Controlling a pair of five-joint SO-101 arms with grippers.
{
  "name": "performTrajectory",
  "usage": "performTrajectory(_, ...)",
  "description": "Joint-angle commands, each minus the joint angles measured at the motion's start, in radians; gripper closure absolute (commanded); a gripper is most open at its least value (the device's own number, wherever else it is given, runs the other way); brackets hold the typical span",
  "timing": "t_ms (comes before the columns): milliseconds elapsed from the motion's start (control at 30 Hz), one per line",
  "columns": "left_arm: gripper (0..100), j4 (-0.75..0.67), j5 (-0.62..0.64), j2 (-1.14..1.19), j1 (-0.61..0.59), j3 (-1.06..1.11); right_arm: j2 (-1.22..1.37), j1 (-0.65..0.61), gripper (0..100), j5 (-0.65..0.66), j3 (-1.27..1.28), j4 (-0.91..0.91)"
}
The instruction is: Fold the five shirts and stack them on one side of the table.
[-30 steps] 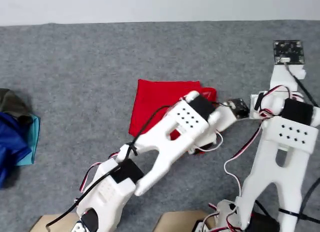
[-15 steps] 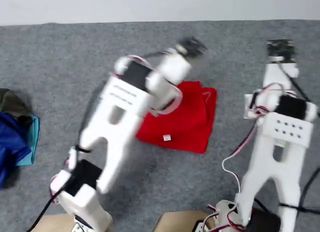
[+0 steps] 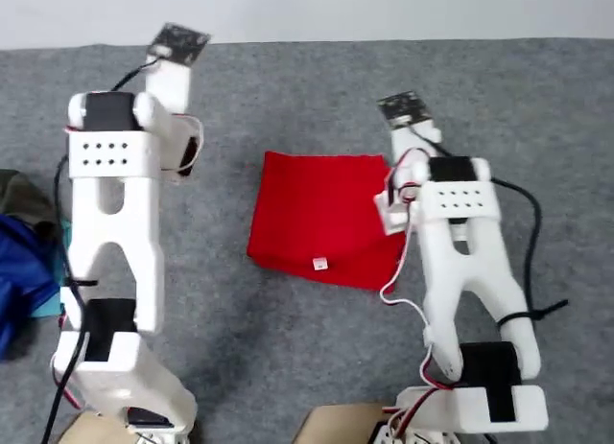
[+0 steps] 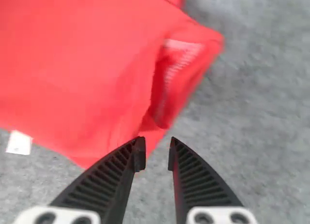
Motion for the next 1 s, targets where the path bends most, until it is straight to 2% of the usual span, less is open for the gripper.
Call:
performTrajectory(0,99,-0.02,0.006,-0.057,-0.018,0.091,-0.005,-0.042,89.8,-0.009,-0.008,-0.005)
performTrajectory(100,100,-0.055,0.017,-0.08,-0.018,0.2,-0.005,-0.047,89.8,-0.009,-0.008,-0.005)
performTrajectory(167,100,-0.133,0.055,-0.114,-0.025,0.295,-0.005,-0.048,89.8,-0.009,-0.008,-0.007)
performTrajectory(433,100,-0.583,0.078,-0.35,-0.02,0.823,-0.013,-0.062,89.8,-0.008,-0.034,0.073)
performTrajectory(567,100,-0.798,0.083,-0.422,-0.006,1.059,-0.005,-0.114,89.8,-0.008,-0.078,0.128)
performTrajectory(667,100,-0.937,0.115,-0.437,-0.006,1.194,-0.002,-0.168,89.8,-0.009,-0.087,0.087)
performTrajectory(733,100,-0.99,0.12,-0.446,0.0,1.244,0.01,-0.189,89.8,-0.008,-0.095,0.033)
performTrajectory(833,99,-0.996,0.12,-0.45,-0.006,1.239,0.073,-0.197,89.8,-0.008,-0.138,-0.027)
performTrajectory(967,99,-0.999,0.117,-0.45,-0.005,1.25,0.193,-0.18,89.8,-0.006,-0.259,-0.001)
